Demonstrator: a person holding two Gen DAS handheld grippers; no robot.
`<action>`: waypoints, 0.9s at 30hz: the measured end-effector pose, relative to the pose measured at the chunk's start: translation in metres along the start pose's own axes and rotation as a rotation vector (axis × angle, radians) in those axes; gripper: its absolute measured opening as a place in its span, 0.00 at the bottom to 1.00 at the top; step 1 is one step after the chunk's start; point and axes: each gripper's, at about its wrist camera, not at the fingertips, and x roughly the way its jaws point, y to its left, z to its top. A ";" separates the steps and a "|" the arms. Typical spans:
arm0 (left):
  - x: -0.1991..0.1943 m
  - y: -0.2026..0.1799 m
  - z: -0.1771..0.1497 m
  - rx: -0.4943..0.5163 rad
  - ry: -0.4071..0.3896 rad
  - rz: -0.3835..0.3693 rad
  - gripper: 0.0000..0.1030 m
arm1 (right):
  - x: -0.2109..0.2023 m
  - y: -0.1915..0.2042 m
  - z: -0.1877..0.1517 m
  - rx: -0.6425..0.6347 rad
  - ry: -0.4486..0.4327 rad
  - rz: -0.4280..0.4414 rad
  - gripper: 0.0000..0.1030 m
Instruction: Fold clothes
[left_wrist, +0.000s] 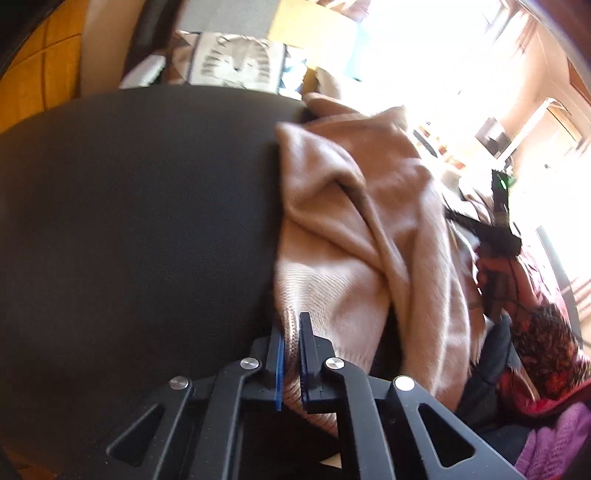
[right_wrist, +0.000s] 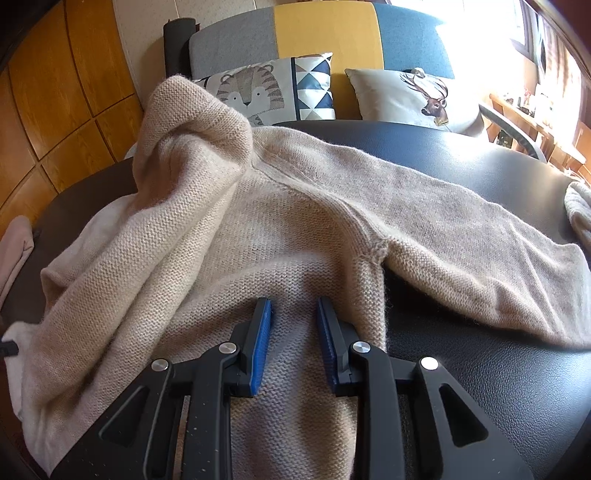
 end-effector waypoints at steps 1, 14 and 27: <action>-0.003 0.007 0.006 -0.005 -0.011 0.021 0.05 | 0.000 0.002 0.000 -0.019 0.002 -0.023 0.27; -0.019 0.120 0.056 -0.208 -0.095 0.304 0.05 | 0.002 0.005 0.001 -0.042 0.008 -0.042 0.30; -0.007 0.169 0.078 -0.270 -0.149 0.607 0.05 | 0.003 0.012 -0.002 -0.063 -0.004 -0.071 0.30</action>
